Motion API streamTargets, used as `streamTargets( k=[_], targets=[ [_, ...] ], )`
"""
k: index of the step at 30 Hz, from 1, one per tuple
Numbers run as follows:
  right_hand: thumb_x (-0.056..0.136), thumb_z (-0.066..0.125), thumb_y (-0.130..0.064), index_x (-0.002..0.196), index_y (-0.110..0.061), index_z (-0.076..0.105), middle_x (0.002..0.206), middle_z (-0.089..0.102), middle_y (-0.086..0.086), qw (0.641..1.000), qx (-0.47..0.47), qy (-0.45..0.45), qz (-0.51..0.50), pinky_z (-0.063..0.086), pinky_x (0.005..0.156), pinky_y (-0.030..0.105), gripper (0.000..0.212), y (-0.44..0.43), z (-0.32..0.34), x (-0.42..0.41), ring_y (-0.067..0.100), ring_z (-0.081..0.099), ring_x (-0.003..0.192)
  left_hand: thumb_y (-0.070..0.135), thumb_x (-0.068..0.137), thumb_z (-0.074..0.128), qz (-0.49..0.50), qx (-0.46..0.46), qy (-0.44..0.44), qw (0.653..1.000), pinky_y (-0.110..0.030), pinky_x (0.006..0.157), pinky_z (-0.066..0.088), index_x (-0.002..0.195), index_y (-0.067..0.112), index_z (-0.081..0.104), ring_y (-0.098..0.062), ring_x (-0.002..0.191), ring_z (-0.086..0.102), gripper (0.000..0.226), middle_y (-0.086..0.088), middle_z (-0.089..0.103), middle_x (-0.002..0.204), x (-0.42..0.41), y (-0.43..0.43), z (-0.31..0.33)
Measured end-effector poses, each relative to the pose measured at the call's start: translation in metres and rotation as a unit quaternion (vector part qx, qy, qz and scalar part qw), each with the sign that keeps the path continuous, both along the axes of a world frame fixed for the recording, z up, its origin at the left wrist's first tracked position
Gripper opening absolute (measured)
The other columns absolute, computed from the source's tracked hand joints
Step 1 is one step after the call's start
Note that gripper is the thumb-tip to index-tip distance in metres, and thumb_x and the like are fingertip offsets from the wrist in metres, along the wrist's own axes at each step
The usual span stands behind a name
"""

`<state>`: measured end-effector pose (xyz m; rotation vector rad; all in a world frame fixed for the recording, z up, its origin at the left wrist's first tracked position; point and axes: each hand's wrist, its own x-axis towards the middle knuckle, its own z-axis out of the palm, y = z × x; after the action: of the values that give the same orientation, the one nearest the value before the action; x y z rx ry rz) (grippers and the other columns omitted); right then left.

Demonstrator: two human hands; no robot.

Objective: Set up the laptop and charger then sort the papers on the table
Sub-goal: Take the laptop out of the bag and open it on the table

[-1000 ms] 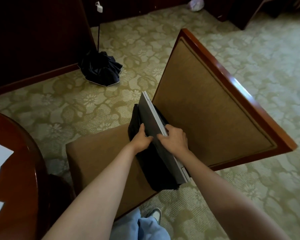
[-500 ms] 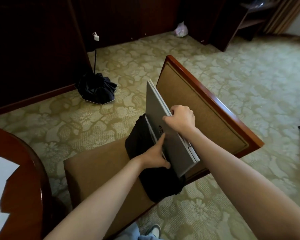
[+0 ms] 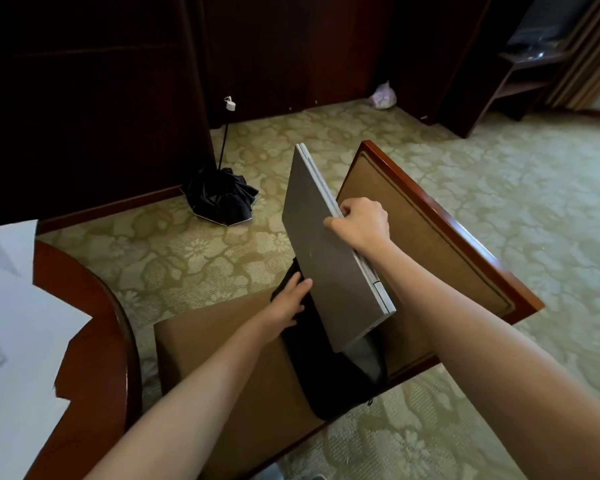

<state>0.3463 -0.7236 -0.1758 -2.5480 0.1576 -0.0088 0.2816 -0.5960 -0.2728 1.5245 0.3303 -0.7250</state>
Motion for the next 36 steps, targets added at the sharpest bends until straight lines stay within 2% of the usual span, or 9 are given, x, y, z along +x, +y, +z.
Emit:
streamTargets(
  k=[4, 10, 12, 16, 20, 24, 30, 33, 36],
  targets=[
    [0.071, 0.068, -0.026, 0.05, -0.017, 0.028, 0.052, 0.03, -0.003, 0.996, 0.088, 0.0, -0.002, 0.027, 0.049, 0.027, 0.046, 0.01, 0.013, -0.002, 0.016, 0.032, 0.053, 0.053, 0.097, 0.028, 0.042, 0.021, 0.003, 0.999, -0.046, 0.107, 0.028, 0.15, 0.032, 0.011, -0.027, 0.135, 0.037, 0.059, 0.005, 0.025, 0.154, 0.006, 0.017, 0.011],
    [0.068, 0.072, -0.023, 0.051, -0.013, 0.038, 0.052, 0.034, -0.001, 0.983, 0.174, 0.032, 0.042, 0.028, 0.046, 0.025, 0.039, 0.021, 0.024, -0.013, 0.014, 0.032, 0.048, 0.052, 0.098, 0.021, 0.158, -0.002, 0.016, 0.987, -0.047, 0.109, 0.026, 0.146, 0.02, 0.026, -0.029, 0.132, 0.041, 0.058, -0.004, 0.037, 0.149, -0.01, 0.041, 0.018],
    [0.065, 0.074, -0.024, 0.063, -0.004, 0.055, 0.057, 0.046, 0.004, 0.975, 0.209, 0.044, 0.06, 0.037, 0.051, 0.025, 0.027, 0.021, 0.026, -0.019, 0.016, 0.042, 0.053, 0.05, 0.099, 0.024, 0.213, -0.047, 0.022, 0.976, -0.042, 0.103, 0.036, 0.141, 0.016, 0.037, -0.026, 0.122, 0.05, 0.056, -0.007, 0.044, 0.144, -0.019, 0.045, 0.017],
    [0.055, 0.075, -0.029, 0.092, 0.009, 0.065, 0.089, 0.069, 0.027, 0.954, 0.275, 0.078, 0.093, 0.054, 0.073, 0.041, 0.054, 0.026, 0.024, -0.035, 0.02, 0.054, 0.07, 0.043, 0.1, 0.032, 0.317, -0.092, -0.003, 0.944, -0.029, 0.092, 0.038, 0.137, 0.008, 0.042, -0.024, 0.129, 0.045, 0.052, -0.009, 0.047, 0.141, -0.04, 0.053, 0.022],
    [0.056, 0.077, -0.024, 0.073, -0.001, 0.067, 0.072, 0.066, 0.018, 0.933, 0.299, 0.116, 0.166, 0.048, 0.066, 0.034, 0.03, 0.038, 0.02, -0.05, 0.024, 0.059, 0.064, 0.04, 0.097, 0.043, 0.385, -0.11, -0.034, 0.916, -0.031, 0.101, 0.038, 0.133, 0.008, 0.049, -0.022, 0.128, 0.047, 0.049, -0.006, 0.051, 0.138, -0.075, 0.077, 0.021],
    [0.074, 0.072, -0.012, 0.074, -0.009, 0.069, 0.071, 0.068, 0.009, 0.909, 0.291, 0.16, 0.25, 0.051, 0.061, 0.028, 0.004, 0.067, 0.02, -0.067, 0.02, 0.063, 0.055, 0.022, 0.094, 0.054, 0.481, -0.151, -0.043, 0.863, -0.036, 0.106, 0.04, 0.128, 0.003, 0.054, -0.023, 0.115, 0.056, 0.039, -0.008, 0.058, 0.13, -0.124, 0.103, 0.013],
    [0.079, 0.069, -0.024, 0.087, -0.006, 0.069, 0.083, 0.07, 0.009, 0.881, 0.191, 0.225, 0.37, 0.054, 0.075, 0.034, 0.02, 0.137, 0.019, -0.1, 0.025, 0.066, 0.072, 0.012, 0.095, 0.05, 0.573, -0.168, -0.048, 0.801, -0.034, 0.093, 0.046, 0.131, 0.002, 0.049, -0.016, 0.087, 0.061, 0.038, -0.012, 0.06, 0.123, -0.211, 0.137, 0.013],
    [0.081, 0.067, -0.025, 0.083, -0.005, 0.068, 0.083, 0.069, 0.008, 0.866, 0.167, 0.239, 0.405, 0.053, 0.073, 0.032, 0.02, 0.175, 0.012, -0.123, 0.023, 0.065, 0.071, 0.007, 0.095, 0.049, 0.629, -0.164, -0.057, 0.757, -0.036, 0.093, 0.044, 0.13, 0.004, 0.048, -0.017, 0.088, 0.061, 0.036, -0.013, 0.057, 0.13, -0.249, 0.155, 0.015],
    [0.077, 0.07, -0.024, 0.095, 0.009, 0.066, 0.092, 0.071, 0.018, 0.858, 0.17, 0.249, 0.415, 0.054, 0.078, 0.039, 0.037, 0.217, -0.001, -0.147, 0.024, 0.064, 0.075, 0.001, 0.094, 0.048, 0.683, -0.162, -0.054, 0.71, -0.039, 0.097, 0.044, 0.128, 0.002, 0.049, -0.023, 0.101, 0.058, 0.034, -0.014, 0.056, 0.131, -0.286, 0.171, 0.02]
  ],
)
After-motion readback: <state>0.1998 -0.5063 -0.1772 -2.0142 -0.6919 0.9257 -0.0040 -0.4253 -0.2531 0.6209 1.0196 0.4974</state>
